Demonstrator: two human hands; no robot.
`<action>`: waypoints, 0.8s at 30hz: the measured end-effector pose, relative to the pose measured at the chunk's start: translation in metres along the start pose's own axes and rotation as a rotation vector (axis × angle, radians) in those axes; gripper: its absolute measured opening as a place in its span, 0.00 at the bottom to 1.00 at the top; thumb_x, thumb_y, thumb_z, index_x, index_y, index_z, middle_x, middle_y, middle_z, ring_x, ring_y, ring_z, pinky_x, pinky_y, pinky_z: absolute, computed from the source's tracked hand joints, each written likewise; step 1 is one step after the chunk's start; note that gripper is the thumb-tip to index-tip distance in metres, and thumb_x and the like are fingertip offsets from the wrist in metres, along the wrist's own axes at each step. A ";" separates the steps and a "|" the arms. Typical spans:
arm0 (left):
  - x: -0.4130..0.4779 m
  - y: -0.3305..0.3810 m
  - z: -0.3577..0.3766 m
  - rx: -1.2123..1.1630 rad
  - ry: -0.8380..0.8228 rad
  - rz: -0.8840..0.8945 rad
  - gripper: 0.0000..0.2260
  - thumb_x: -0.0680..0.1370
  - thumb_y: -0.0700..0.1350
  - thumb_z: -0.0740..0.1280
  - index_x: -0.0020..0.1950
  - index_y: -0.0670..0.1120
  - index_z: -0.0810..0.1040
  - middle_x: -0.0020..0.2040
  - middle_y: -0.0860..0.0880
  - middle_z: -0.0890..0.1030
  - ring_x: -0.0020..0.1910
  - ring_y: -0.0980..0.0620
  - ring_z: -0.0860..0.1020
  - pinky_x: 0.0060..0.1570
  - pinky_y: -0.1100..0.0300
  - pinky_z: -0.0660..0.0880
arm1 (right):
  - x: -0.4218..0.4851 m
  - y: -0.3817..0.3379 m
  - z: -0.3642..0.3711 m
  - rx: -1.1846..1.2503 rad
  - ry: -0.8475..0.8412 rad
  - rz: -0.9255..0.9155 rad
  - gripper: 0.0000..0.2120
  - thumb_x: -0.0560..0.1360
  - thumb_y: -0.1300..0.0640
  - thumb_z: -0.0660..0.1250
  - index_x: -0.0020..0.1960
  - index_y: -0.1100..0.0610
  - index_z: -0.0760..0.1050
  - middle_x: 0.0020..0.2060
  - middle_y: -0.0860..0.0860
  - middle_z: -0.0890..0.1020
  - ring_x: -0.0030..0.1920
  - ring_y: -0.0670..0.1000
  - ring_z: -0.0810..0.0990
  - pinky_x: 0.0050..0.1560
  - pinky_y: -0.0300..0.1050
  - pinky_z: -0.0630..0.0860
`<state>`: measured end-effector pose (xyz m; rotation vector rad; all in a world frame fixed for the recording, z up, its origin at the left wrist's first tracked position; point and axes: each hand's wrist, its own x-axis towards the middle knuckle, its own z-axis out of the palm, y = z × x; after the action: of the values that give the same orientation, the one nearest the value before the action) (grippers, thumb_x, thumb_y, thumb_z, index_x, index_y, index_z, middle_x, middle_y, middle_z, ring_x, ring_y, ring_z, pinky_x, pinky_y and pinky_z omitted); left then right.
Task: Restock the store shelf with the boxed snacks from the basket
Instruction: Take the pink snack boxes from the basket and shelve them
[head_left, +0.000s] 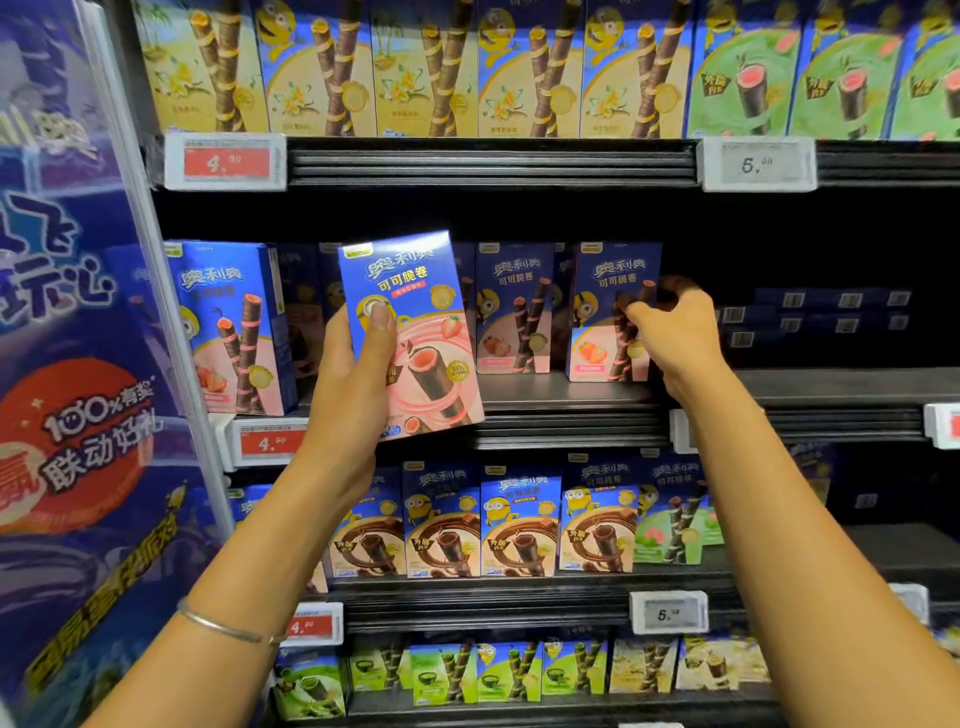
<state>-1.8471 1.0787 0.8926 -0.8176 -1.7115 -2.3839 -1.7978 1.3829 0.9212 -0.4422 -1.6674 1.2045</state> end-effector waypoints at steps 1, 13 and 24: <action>0.000 -0.001 0.000 0.004 -0.003 -0.003 0.24 0.76 0.66 0.64 0.68 0.57 0.73 0.60 0.54 0.86 0.57 0.51 0.86 0.61 0.40 0.81 | 0.002 0.001 0.001 -0.024 0.010 0.000 0.20 0.76 0.56 0.73 0.66 0.56 0.75 0.58 0.54 0.82 0.55 0.53 0.81 0.52 0.46 0.78; -0.005 -0.001 0.002 0.013 -0.038 -0.025 0.23 0.77 0.65 0.64 0.69 0.57 0.73 0.61 0.53 0.86 0.59 0.49 0.86 0.63 0.39 0.80 | 0.007 0.007 0.026 -0.235 0.076 -0.008 0.19 0.77 0.57 0.71 0.66 0.56 0.74 0.61 0.58 0.80 0.50 0.51 0.76 0.32 0.32 0.66; -0.008 -0.009 0.002 -0.004 -0.035 -0.028 0.19 0.83 0.58 0.65 0.73 0.54 0.73 0.64 0.52 0.85 0.61 0.49 0.85 0.65 0.42 0.80 | -0.035 -0.017 0.017 -0.220 0.204 -0.120 0.26 0.78 0.46 0.69 0.69 0.60 0.68 0.64 0.57 0.73 0.59 0.54 0.75 0.52 0.45 0.72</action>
<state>-1.8433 1.0819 0.8821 -0.8458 -1.7429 -2.4064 -1.7925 1.3404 0.9182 -0.5730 -1.6307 0.8620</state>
